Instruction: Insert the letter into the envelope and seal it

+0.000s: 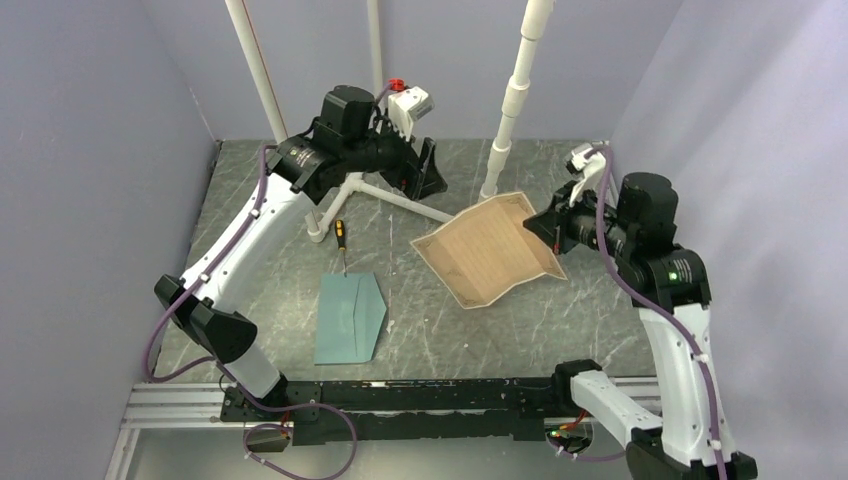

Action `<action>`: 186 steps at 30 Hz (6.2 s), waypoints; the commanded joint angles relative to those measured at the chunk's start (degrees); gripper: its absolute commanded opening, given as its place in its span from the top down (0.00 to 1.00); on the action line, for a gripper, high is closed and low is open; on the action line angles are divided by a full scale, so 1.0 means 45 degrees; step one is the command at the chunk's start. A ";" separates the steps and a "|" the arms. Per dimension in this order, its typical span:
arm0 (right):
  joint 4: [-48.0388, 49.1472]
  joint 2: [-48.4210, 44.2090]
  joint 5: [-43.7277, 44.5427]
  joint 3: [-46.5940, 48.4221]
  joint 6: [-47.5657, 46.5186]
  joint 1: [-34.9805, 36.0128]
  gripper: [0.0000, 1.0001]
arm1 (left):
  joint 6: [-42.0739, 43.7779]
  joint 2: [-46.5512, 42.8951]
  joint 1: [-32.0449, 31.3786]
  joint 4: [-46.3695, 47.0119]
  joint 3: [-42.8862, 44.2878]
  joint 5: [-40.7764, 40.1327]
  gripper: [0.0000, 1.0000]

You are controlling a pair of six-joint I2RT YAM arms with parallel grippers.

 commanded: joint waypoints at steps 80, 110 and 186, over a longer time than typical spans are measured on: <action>0.2145 0.3148 -0.6913 0.2061 -0.1504 0.2781 0.41 | 0.4592 -0.4130 0.0082 0.4665 -0.4630 0.9393 0.98; 0.0773 0.3500 -0.6348 0.2496 -0.1965 0.3328 1.00 | 0.5353 -0.4286 0.0083 0.3286 -0.3879 0.8908 0.77; -0.0136 0.4951 -0.4389 0.3363 -0.3786 0.4925 0.80 | 0.7491 -0.3504 0.0102 0.0699 -0.3770 0.7611 0.98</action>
